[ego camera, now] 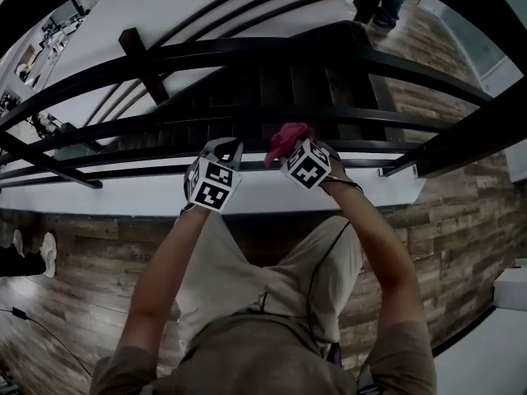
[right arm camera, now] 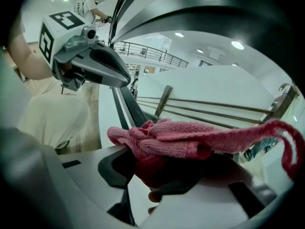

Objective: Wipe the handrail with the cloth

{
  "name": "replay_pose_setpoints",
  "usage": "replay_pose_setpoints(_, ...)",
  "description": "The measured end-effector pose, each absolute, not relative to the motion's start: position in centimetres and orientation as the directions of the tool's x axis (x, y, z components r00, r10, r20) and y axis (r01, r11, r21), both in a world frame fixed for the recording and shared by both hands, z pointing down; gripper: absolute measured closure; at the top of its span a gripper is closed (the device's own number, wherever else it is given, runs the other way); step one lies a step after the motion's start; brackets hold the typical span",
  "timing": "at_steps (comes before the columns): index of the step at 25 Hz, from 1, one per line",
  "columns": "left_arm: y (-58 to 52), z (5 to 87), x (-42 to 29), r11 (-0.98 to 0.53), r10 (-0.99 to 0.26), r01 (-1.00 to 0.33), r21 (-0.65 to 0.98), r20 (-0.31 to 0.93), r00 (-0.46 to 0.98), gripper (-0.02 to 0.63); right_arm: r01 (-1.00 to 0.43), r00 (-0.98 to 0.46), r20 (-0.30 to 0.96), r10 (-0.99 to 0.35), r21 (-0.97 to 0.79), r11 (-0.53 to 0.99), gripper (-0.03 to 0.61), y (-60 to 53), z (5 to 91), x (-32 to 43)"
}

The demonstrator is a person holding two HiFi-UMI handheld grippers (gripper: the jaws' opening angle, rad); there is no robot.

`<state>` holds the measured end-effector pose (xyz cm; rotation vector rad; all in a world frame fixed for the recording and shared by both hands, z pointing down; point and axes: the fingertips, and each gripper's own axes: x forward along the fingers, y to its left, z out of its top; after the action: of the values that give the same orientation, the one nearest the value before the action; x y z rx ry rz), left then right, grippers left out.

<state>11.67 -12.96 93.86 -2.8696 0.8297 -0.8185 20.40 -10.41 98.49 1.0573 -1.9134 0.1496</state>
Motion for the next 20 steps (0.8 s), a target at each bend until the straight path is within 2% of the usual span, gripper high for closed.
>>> replay_pose_setpoints(20, -5.1, 92.8, 30.1, -0.941, -0.329, -0.235, -0.243, 0.505, 0.798, 0.597, -0.809, 0.076, 0.805, -0.589, 0.395, 0.435, 0.451, -3.7, 99.2, 41.0)
